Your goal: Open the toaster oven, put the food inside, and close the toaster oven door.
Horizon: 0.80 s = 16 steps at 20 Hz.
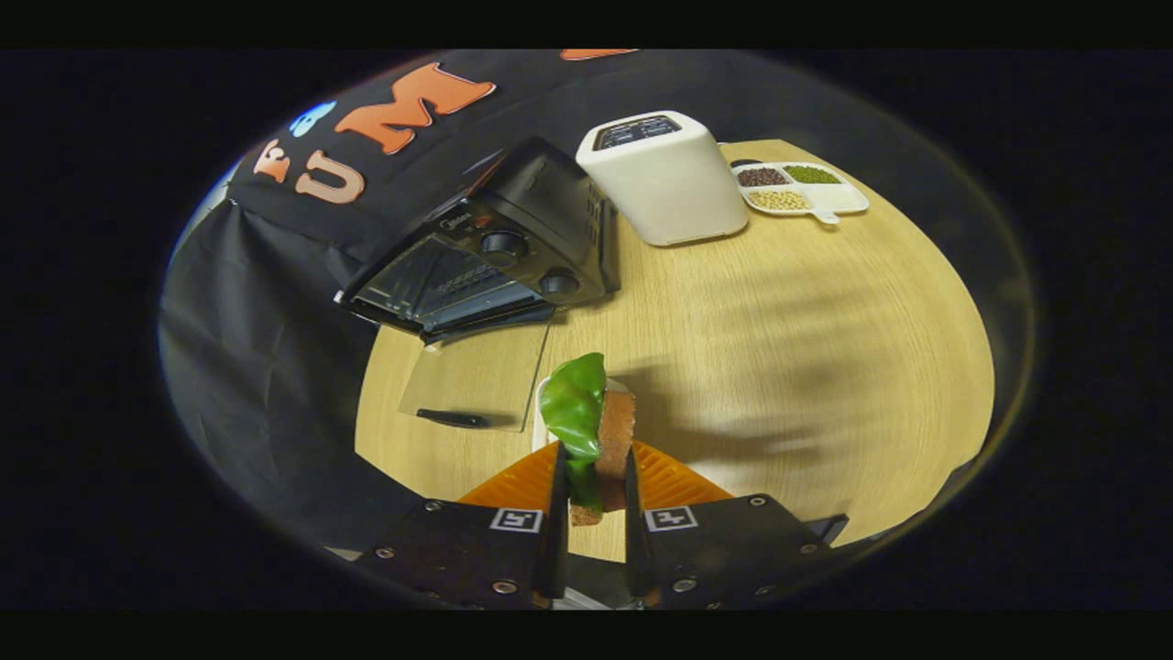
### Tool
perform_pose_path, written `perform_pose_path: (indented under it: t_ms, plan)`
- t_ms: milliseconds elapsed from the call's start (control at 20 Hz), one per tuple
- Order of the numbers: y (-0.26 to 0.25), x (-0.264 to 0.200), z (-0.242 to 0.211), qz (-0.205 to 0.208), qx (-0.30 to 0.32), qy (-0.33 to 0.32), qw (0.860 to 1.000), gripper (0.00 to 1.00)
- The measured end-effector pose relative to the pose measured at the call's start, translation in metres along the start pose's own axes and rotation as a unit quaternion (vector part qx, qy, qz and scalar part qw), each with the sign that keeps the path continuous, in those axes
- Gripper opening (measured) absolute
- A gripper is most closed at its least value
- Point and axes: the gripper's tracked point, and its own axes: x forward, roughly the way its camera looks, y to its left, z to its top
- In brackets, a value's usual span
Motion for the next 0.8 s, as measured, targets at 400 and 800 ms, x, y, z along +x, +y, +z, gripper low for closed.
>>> perform_pose_path:
  t_ms: [400,800]
  plan:
    - [0.025,-0.04,0.024,-0.001,0.009,-0.071,0.997,0.24]
    - [0.071,-0.048,0.034,0.034,0.148,-0.186,0.971,0.24]
